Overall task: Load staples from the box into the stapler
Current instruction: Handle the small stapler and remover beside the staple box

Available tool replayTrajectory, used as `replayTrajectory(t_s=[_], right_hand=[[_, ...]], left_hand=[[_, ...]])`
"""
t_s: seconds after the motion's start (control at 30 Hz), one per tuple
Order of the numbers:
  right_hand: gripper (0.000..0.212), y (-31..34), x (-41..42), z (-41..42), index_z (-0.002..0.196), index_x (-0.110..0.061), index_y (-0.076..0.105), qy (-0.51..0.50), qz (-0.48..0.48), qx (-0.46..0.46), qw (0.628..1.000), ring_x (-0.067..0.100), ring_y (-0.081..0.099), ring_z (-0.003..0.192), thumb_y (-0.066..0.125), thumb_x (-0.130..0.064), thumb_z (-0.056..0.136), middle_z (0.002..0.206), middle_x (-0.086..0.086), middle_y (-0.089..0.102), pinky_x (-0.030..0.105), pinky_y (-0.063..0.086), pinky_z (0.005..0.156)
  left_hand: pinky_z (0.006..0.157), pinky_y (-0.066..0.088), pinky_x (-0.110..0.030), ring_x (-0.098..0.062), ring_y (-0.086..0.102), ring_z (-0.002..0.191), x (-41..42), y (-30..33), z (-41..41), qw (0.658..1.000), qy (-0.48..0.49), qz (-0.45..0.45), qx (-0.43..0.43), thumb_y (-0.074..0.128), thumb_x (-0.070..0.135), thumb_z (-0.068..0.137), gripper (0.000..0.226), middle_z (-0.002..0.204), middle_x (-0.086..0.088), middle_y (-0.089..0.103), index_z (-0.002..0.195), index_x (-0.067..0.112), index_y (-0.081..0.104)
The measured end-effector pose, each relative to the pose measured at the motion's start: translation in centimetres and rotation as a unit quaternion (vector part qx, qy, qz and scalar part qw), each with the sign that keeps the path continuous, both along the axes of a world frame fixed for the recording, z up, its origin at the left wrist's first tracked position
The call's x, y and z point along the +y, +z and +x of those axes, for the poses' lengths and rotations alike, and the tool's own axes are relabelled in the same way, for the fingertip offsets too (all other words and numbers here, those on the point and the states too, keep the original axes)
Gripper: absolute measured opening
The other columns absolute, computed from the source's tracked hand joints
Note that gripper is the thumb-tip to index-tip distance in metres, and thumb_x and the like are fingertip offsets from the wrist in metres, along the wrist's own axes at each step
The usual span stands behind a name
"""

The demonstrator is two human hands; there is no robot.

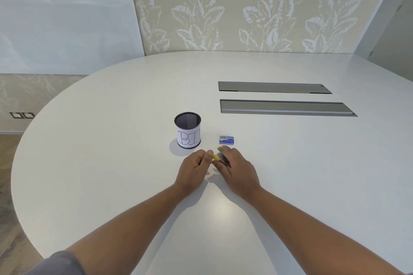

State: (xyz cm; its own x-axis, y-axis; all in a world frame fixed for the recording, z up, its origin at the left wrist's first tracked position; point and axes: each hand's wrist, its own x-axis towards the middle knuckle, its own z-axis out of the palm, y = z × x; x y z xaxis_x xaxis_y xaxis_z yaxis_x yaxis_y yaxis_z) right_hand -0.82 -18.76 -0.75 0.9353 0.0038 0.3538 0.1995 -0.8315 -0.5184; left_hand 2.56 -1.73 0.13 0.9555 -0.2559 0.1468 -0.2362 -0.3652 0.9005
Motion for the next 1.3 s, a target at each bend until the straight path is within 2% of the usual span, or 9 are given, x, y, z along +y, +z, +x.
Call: replayTrajectory(t_s=[0.13, 0.23, 0.37, 0.53, 0.73, 0.93, 1.1, 1.2, 1.3], right_hand=[[0.054, 0.2, -0.1, -0.3, 0.148, -0.018, 0.044, 0.019, 0.109, 0.034, 0.993, 0.015, 0.059, 0.114, 0.041, -0.049, 0.104, 0.128, -0.005, 0.064, 0.038, 0.05, 0.098], [0.04, 0.5, 0.0, -0.5, 0.138, -0.032, 0.05, 0.013, 0.227, 0.05, 0.972, 0.013, 0.066, 0.089, 0.04, -0.048, 0.104, 0.101, -0.012, 0.072, 0.041, 0.054, 0.087], [0.011, 1.2, 0.6, -0.5, 0.107, -0.043, 0.054, 0.014, 0.385, 0.06, 0.921, 0.013, 0.062, 0.069, 0.045, -0.046, 0.102, 0.089, -0.005, 0.073, 0.032, 0.051, 0.066], [0.01, 1.9, 1.0, -0.5, 0.111, -0.027, 0.058, 0.036, 0.494, 0.113, 0.861, 0.019, 0.069, 0.077, 0.05, -0.031, 0.106, 0.105, 0.0, 0.075, 0.035, 0.059, 0.066], [0.024, 2.4, 1.7, -0.2, 0.118, -0.008, 0.052, 0.041, 0.571, 0.152, 0.806, 0.035, 0.07, 0.083, 0.059, -0.025, 0.102, 0.101, 0.017, 0.068, 0.042, 0.058, 0.068], [0.028, 2.3, 0.8, 0.3, 0.127, -0.013, 0.059, 0.05, 0.602, 0.177, 0.777, 0.018, 0.069, 0.076, 0.049, -0.028, 0.106, 0.094, 0.007, 0.068, 0.032, 0.06, 0.072], [0.032, 2.4, 0.7, 0.5, 0.097, -0.012, 0.063, 0.009, 0.58, 0.162, 0.799, 0.017, 0.065, 0.063, 0.047, -0.038, 0.106, 0.08, 0.007, 0.068, 0.03, 0.057, 0.058], [0.034, 2.3, 1.2, 0.8, 0.081, -0.016, 0.06, -0.046, 0.535, 0.135, 0.833, 0.013, 0.052, 0.05, 0.05, -0.04, 0.104, 0.064, 0.003, 0.059, 0.021, 0.042, 0.043], [0.035, 2.1, 1.2, 1.3, 0.075, -0.014, 0.057, -0.056, 0.484, 0.097, 0.868, 0.01, 0.049, 0.051, 0.047, -0.03, 0.105, 0.06, -0.003, 0.056, 0.02, 0.039, 0.045]], left_hand=[[0.073, 0.054, -0.043, -0.025, 0.066, 0.081, -0.1, -0.4, 0.0, 1.0, -0.02, 0.016, -0.008, 0.041, 0.054, 0.098, 0.047, 0.088, -0.007, 0.067, 0.091, 0.013, 0.063], [0.069, 0.048, -0.033, -0.004, 0.057, 0.071, -0.2, -0.9, 0.0, 0.996, -0.023, 0.08, -0.037, 0.052, 0.05, 0.094, 0.025, 0.085, 0.009, 0.065, 0.102, 0.031, 0.066], [0.062, 0.04, -0.022, 0.001, 0.052, 0.063, -0.5, -0.8, -0.3, 0.987, -0.031, 0.143, -0.063, 0.057, 0.078, 0.075, 0.048, 0.085, 0.018, 0.059, 0.109, 0.045, 0.061], [0.057, 0.041, -0.023, 0.001, 0.056, 0.063, -0.7, -0.5, -0.6, 0.982, -0.043, 0.169, -0.075, 0.062, 0.086, 0.063, 0.073, 0.085, 0.021, 0.062, 0.125, 0.055, 0.04], [0.07, 0.051, -0.028, -0.002, 0.059, 0.079, -0.7, -1.1, -0.4, 0.978, -0.031, 0.194, -0.076, 0.055, 0.063, 0.082, 0.077, 0.087, 0.02, 0.063, 0.15, 0.048, 0.024], [0.081, 0.043, -0.029, -0.017, 0.061, 0.108, -0.3, -1.5, -0.1, 0.976, -0.051, 0.2, -0.073, 0.047, 0.053, 0.097, 0.067, 0.116, 0.011, 0.066, 0.157, 0.036, 0.022], [0.067, 0.043, -0.032, -0.019, 0.062, 0.084, -0.4, -1.1, -0.5, 0.972, -0.073, 0.201, -0.094, 0.04, 0.059, 0.096, 0.032, 0.093, 0.011, 0.067, 0.12, 0.038, 0.042], [0.062, 0.038, -0.031, -0.014, 0.056, 0.076, -0.4, -1.0, -0.9, 0.967, -0.085, 0.217, -0.103, 0.034, 0.066, 0.094, 0.031, 0.084, 0.014, 0.062, 0.108, 0.039, 0.043], [0.065, 0.045, -0.035, -0.016, 0.058, 0.077, -0.4, -0.9, -1.0, 0.968, -0.086, 0.214, -0.102, 0.03, 0.067, 0.094, 0.035, 0.085, 0.011, 0.066, 0.104, 0.037, 0.045]])
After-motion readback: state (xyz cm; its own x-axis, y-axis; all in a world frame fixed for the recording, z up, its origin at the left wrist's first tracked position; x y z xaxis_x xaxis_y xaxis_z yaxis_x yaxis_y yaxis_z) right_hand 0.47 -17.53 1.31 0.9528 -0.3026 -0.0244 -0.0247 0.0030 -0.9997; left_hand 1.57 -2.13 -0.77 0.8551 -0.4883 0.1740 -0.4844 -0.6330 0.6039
